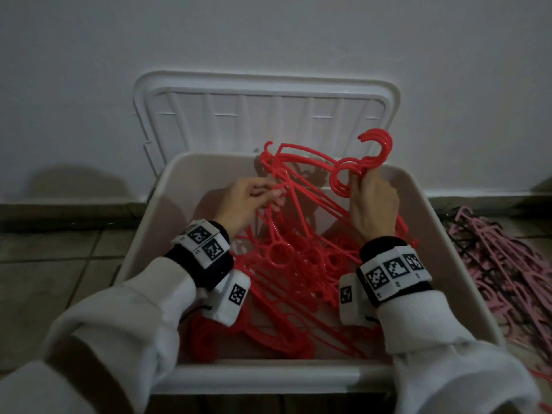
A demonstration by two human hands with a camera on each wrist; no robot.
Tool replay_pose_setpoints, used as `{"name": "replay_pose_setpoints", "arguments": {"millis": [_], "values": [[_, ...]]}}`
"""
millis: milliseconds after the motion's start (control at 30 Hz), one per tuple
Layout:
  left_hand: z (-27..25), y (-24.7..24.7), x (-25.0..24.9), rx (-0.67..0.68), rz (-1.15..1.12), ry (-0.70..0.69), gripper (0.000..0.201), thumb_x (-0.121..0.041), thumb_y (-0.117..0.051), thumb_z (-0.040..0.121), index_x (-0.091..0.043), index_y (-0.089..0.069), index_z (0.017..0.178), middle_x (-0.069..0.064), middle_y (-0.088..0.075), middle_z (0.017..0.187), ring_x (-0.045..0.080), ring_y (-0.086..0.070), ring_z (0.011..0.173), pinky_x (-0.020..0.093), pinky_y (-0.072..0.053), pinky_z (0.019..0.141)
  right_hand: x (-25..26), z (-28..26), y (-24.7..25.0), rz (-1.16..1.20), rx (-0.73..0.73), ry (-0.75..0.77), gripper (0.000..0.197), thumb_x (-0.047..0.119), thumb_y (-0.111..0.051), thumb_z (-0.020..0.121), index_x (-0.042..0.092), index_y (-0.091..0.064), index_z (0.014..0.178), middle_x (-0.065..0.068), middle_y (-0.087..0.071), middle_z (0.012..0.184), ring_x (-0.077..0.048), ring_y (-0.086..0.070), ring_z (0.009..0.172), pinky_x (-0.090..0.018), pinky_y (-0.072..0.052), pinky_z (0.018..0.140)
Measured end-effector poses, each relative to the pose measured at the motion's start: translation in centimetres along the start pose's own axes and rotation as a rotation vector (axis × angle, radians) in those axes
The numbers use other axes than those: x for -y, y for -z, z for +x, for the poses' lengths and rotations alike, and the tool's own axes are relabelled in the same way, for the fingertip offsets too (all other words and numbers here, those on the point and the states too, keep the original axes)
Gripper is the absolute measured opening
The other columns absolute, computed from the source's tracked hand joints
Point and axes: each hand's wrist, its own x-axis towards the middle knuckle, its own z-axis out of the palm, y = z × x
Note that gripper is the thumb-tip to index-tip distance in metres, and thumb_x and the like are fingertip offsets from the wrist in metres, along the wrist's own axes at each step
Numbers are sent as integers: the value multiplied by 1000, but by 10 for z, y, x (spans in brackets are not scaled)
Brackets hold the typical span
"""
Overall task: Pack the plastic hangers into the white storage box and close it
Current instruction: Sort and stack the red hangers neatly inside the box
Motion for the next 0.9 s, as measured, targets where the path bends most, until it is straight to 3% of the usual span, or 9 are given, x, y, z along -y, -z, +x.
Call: {"name": "replay_pose_setpoints", "arguments": {"millis": [67,133,267,400,500,567,633,733,900], "values": [[1,2,-4,-53,-27,-17,13,-1,-55,90,-4,-64,99,-11,-68,58,-1,-63,55,8,-45,54,0,0,1,-13,0,-4,33,24,-30,102,-1,-49,110,-25,-61,106,-44,-54,97,-29,-17,65],[2,4,-5,-78,-63,-49,13,-1,-53,91,1,-62,100,-11,-69,61,-2,-63,57,8,-45,54,0,1,1,-2,4,-12,33,25,-31,101,-1,-49,109,-26,-61,106,-45,-55,97,-35,-24,67],[4,7,-7,-100,-24,-168,20,-2,-51,93,-19,-61,89,-12,-70,67,-3,-62,67,8,-46,68,1,2,-3,102,68,-36,29,27,-38,98,1,-50,103,-26,-62,103,-44,-55,97,-41,-36,76],[5,4,-11,6,54,-265,19,-10,-53,92,-24,-66,97,-6,-69,84,2,-63,79,14,-47,77,2,2,-3,161,133,16,28,26,-38,98,2,-52,105,-26,-63,104,-43,-54,100,-41,-36,80],[1,-1,-15,87,110,-299,21,-7,-51,94,-19,-66,102,-5,-67,84,-2,-60,83,13,-43,82,1,1,1,207,73,48,33,29,-34,98,3,-55,103,-23,-64,98,-41,-55,94,-37,-31,73],[-3,-6,-15,190,258,-324,24,-5,-50,95,-16,-65,110,-3,-68,89,-6,-58,92,11,-40,87,2,1,2,278,41,38,40,34,-31,93,3,-56,97,-19,-62,89,-38,-55,88,-33,-25,68],[-7,-13,-11,314,357,-290,29,-3,-48,95,-14,-58,119,-3,-69,98,0,-60,100,13,-40,91,5,-1,2,308,50,29,46,37,-26,86,3,-56,94,-13,-58,83,-34,-53,84,-31,-22,66],[-12,-20,-6,365,410,-272,23,2,-51,91,-10,-55,110,-6,-66,95,13,-64,94,13,-42,85,7,-1,1,384,87,21,47,40,-28,83,5,-57,93,-12,-62,87,-33,-55,87,-36,-34,74],[-10,-20,-5,318,644,-491,20,0,-59,85,-10,-71,97,0,-66,87,8,-57,84,11,-38,78,11,-4,0,411,306,47,41,50,-39,75,17,-53,95,-5,-61,92,-27,-56,93,-41,-41,86]]}}
